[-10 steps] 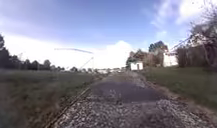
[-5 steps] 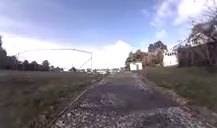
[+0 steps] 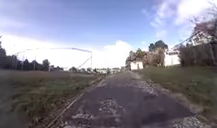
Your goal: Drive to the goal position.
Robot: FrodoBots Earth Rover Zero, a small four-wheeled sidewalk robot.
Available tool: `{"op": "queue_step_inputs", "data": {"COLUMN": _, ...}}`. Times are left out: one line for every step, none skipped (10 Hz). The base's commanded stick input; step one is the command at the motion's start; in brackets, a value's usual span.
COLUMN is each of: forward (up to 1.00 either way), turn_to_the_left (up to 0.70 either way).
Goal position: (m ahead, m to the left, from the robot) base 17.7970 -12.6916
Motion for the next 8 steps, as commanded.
{"op": "queue_step_inputs", "data": {"forward": 0.7, "turn_to_the_left": 0.0}}
{"op": "queue_step_inputs", "data": {"forward": 0.7, "turn_to_the_left": 0.0}}
{"op": "queue_step_inputs", "data": {"forward": 0.7, "turn_to_the_left": 0.0}}
{"op": "queue_step_inputs", "data": {"forward": 0.7, "turn_to_the_left": 0.0}}
{"op": "queue_step_inputs", "data": {"forward": 0.7, "turn_to_the_left": 0.0}}
{"op": "queue_step_inputs", "data": {"forward": 0.7, "turn_to_the_left": 0.0}}
{"op": "queue_step_inputs", "data": {"forward": 0.7, "turn_to_the_left": 0.0}}
{"op": "queue_step_inputs", "data": {"forward": 0.7, "turn_to_the_left": 0.0}}
